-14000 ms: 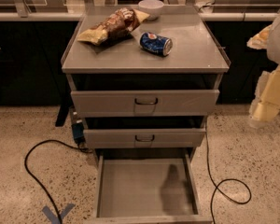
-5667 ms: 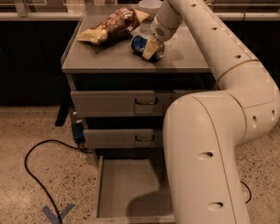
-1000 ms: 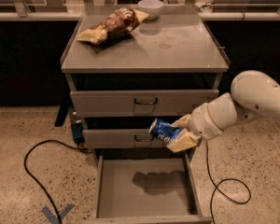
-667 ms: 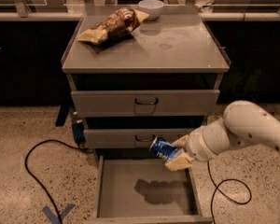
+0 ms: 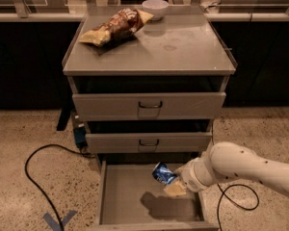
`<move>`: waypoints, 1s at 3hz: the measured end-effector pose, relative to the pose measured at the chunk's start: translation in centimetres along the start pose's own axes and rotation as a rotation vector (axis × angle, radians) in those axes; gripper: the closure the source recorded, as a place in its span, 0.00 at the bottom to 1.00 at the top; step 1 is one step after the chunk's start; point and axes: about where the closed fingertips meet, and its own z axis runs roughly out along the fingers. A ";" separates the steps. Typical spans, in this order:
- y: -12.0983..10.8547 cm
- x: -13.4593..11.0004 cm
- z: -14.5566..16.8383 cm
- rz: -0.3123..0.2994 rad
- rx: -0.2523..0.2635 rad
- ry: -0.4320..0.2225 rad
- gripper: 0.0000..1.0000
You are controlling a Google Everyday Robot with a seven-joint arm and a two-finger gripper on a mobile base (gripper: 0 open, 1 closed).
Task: Place pepsi can into bottom drawer
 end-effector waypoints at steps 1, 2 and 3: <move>-0.5 1.3 1.6 0.054 0.016 -0.035 1.00; -0.5 1.3 1.6 0.054 0.016 -0.035 1.00; -0.3 3.1 4.0 0.092 -0.012 -0.040 1.00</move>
Offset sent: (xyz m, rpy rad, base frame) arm 0.0001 -0.0019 -0.0182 0.0240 0.0011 -0.0507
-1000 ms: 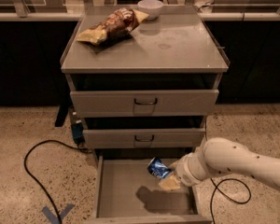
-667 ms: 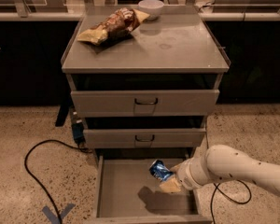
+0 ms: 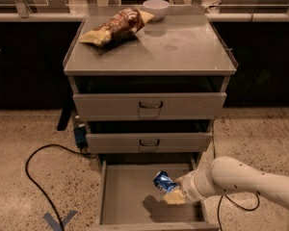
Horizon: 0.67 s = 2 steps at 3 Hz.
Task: Place pepsi can into bottom drawer
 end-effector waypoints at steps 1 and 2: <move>-0.3 3.1 4.2 0.036 -0.007 0.035 1.00; -1.6 3.2 10.7 0.044 0.015 0.071 1.00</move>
Offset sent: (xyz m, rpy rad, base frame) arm 0.0434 0.0756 -0.1722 -0.1058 0.0667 -0.0173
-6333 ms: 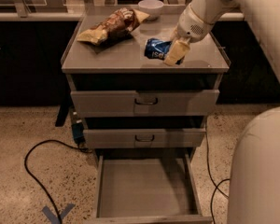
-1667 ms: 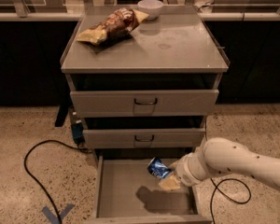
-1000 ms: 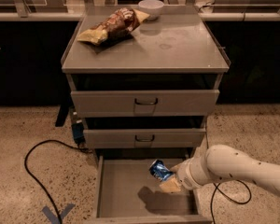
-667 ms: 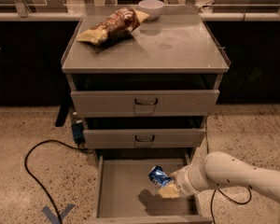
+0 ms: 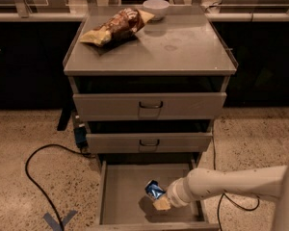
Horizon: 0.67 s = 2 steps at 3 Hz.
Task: Place pepsi can into bottom drawer
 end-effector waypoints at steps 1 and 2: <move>-0.9 -2.3 4.9 -0.001 0.017 0.001 1.00; -4.0 -3.1 10.4 0.059 0.052 0.018 1.00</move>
Offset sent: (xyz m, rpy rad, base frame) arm 0.0821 0.0606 -0.0888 -0.0232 -0.0144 -0.0842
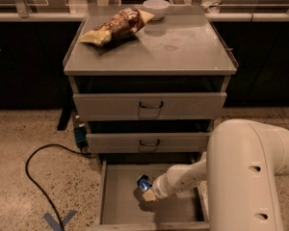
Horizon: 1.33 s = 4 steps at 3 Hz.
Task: Place pepsi can into bottom drawer
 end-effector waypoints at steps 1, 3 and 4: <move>0.0 0.0 0.0 0.000 0.000 0.000 1.00; -2.0 2.2 4.3 0.046 0.065 -0.032 1.00; -4.3 2.2 7.9 0.088 0.101 -0.034 1.00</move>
Offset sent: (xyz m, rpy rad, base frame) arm -0.0017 -0.0108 -0.0419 -0.0211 -0.1078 -0.0898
